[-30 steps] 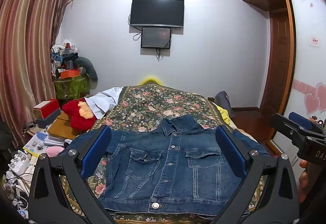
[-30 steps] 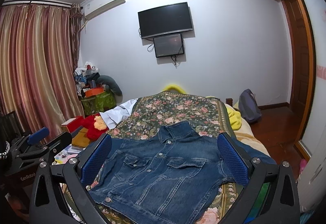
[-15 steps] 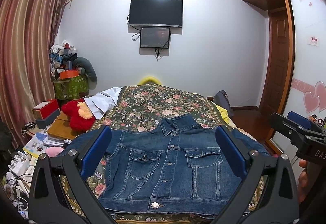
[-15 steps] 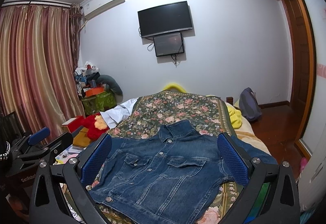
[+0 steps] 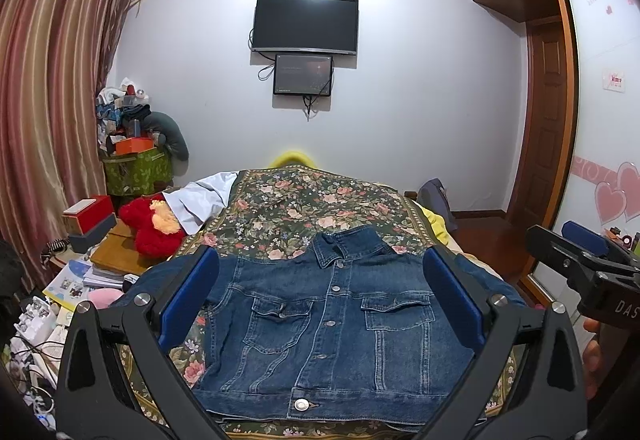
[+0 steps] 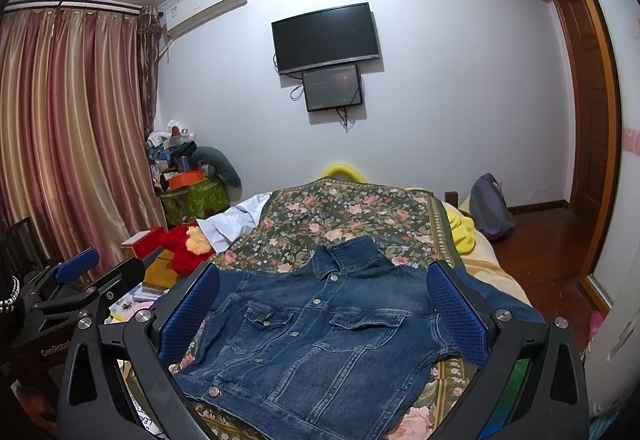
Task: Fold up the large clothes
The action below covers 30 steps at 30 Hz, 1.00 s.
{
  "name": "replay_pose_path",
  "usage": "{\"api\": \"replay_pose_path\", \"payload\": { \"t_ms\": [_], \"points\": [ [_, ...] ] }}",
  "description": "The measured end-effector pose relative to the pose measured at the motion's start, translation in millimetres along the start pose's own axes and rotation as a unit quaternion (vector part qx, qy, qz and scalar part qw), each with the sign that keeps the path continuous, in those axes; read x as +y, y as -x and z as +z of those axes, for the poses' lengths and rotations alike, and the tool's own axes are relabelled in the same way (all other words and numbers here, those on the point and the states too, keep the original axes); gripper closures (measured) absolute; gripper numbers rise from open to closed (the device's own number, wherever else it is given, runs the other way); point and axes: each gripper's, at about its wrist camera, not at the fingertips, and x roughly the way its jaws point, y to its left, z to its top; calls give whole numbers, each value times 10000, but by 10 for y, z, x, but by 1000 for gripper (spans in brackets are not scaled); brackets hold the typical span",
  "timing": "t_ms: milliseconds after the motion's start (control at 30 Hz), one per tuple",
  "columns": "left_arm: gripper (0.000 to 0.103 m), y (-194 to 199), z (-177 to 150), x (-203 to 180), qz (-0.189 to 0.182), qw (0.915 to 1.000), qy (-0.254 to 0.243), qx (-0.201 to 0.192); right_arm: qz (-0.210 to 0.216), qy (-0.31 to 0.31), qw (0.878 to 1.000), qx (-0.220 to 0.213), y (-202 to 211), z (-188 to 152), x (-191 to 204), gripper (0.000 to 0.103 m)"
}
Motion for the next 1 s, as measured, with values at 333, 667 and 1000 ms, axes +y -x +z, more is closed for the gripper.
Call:
{"api": "replay_pose_path", "payload": {
  "t_ms": [333,667,1000],
  "points": [
    [0,23,6,-10,-24,10000,-32,-16,2,2,10000,7,-3,4,1,0],
    [0,19,3,-26,-12,10000,-44,-7,-1,1,10000,16,0,7,-1,0],
    [0,-165,-24,141,155,9999,-26,61,105,30,9999,63,-137,-20,88,0]
  ]
}}
